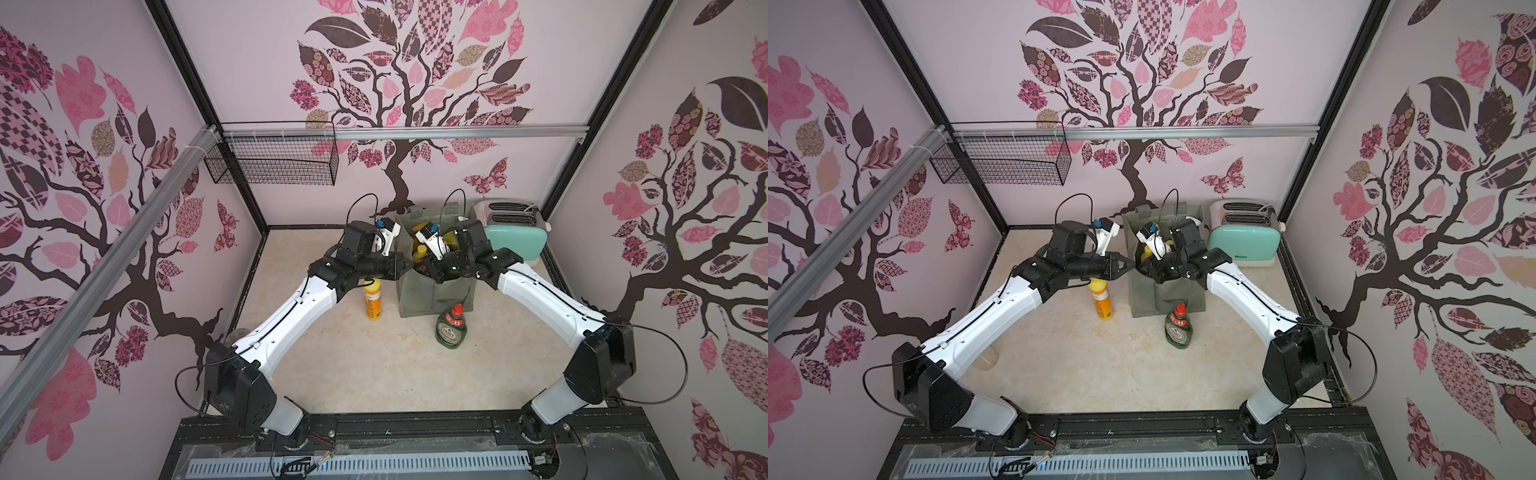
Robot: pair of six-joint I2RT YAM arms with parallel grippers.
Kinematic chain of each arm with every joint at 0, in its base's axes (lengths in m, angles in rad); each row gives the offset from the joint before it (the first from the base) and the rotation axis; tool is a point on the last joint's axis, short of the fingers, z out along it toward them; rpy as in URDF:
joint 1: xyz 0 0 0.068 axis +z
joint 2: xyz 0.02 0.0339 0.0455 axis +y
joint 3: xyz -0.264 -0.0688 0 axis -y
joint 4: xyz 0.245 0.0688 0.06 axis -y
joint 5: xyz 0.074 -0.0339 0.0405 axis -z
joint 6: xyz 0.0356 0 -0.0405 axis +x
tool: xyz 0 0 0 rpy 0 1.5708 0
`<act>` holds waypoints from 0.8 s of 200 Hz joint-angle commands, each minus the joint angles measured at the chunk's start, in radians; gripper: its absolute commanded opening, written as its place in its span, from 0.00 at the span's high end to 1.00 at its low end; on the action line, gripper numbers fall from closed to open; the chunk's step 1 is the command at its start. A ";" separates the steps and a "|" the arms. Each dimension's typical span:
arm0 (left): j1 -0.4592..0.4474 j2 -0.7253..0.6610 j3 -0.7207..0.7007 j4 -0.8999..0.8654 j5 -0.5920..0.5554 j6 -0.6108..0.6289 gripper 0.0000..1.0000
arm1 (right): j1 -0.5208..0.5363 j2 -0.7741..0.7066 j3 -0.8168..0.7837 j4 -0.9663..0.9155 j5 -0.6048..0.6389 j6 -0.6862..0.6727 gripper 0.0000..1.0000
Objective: Pack dish soap into the shopping bag
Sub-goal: Place the bottle of dish soap in the shopping bag.
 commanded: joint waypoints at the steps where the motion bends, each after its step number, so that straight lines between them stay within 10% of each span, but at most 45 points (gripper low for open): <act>1: 0.023 -0.022 0.089 0.148 0.025 -0.007 1.00 | 0.029 0.029 -0.037 -0.079 -0.083 0.018 1.00; 102: 0.033 -0.030 0.126 0.115 0.046 -0.010 1.00 | 0.029 0.036 -0.030 -0.088 0.090 0.033 1.00; 123: 0.032 -0.084 0.104 0.025 0.019 0.030 0.61 | 0.024 0.012 -0.023 -0.068 0.101 0.052 1.00; 160: 0.029 -0.233 -0.022 -0.044 -0.077 0.093 0.43 | 0.016 -0.009 -0.001 -0.060 0.076 0.069 1.00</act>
